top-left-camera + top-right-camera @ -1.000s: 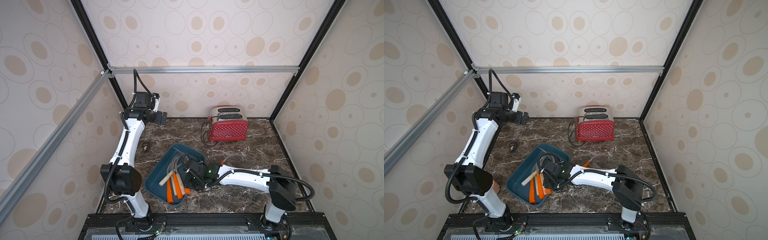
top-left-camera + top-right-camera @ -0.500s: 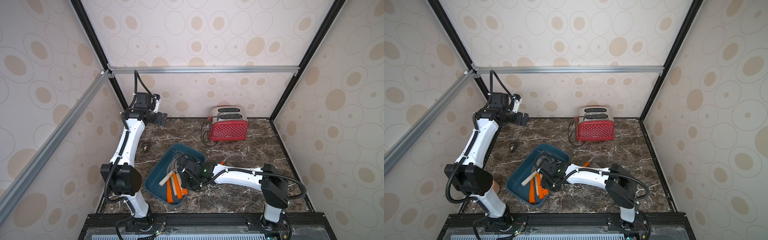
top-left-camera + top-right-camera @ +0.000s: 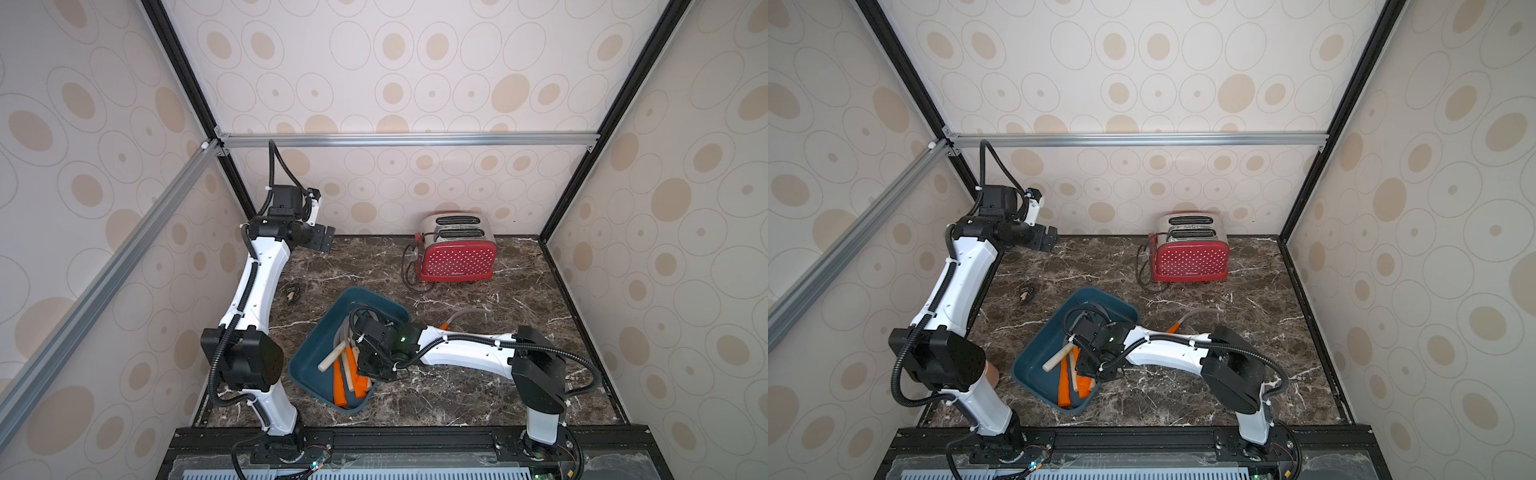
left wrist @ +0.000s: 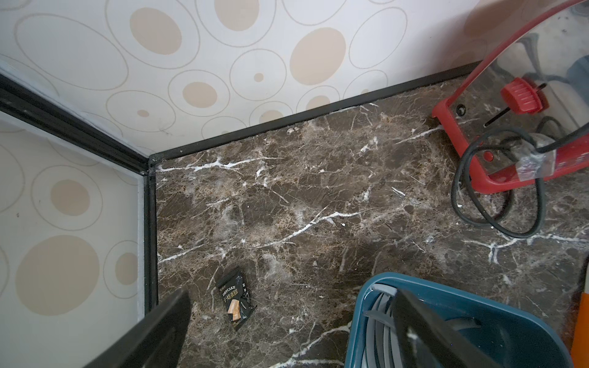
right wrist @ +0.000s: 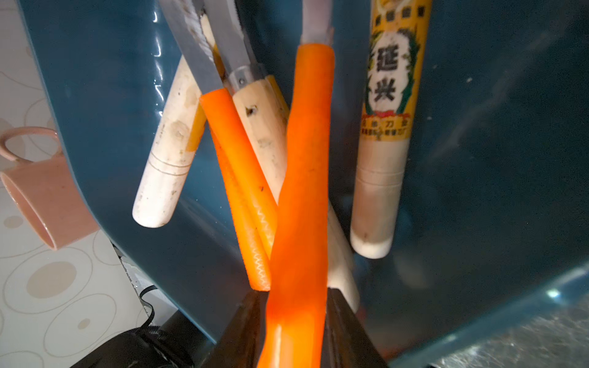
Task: Put small sickles into storage boxes
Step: Place the sickle in the storage box.
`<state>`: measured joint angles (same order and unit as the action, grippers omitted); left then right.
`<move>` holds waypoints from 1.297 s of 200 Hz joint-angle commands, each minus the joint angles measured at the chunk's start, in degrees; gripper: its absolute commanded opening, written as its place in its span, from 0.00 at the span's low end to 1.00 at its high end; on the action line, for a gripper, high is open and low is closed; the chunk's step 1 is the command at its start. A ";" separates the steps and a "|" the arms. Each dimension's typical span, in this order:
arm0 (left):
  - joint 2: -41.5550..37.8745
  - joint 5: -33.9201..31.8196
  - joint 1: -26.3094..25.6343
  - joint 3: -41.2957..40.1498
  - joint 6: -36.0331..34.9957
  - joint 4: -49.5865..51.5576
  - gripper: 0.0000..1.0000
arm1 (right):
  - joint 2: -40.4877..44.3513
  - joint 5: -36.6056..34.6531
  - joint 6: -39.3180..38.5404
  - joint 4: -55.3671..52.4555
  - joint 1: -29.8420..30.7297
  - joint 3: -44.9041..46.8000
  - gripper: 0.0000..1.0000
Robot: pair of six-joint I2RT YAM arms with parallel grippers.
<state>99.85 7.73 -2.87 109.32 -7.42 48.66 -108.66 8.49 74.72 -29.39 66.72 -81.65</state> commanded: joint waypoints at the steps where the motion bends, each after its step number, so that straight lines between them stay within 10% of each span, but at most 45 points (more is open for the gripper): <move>1: -1.20 0.71 0.36 0.68 -1.37 1.26 0.99 | -0.94 0.55 0.23 -1.67 0.50 -1.33 0.40; 259: -3.00 2.25 0.36 1.39 -3.04 2.58 0.99 | 4.53 -8.48 -9.28 -13.97 -1.52 -3.52 0.52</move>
<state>99.61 9.04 -2.87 109.32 -8.71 49.25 -107.18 2.09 66.24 -41.41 65.95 -86.17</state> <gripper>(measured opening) 0.992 0.516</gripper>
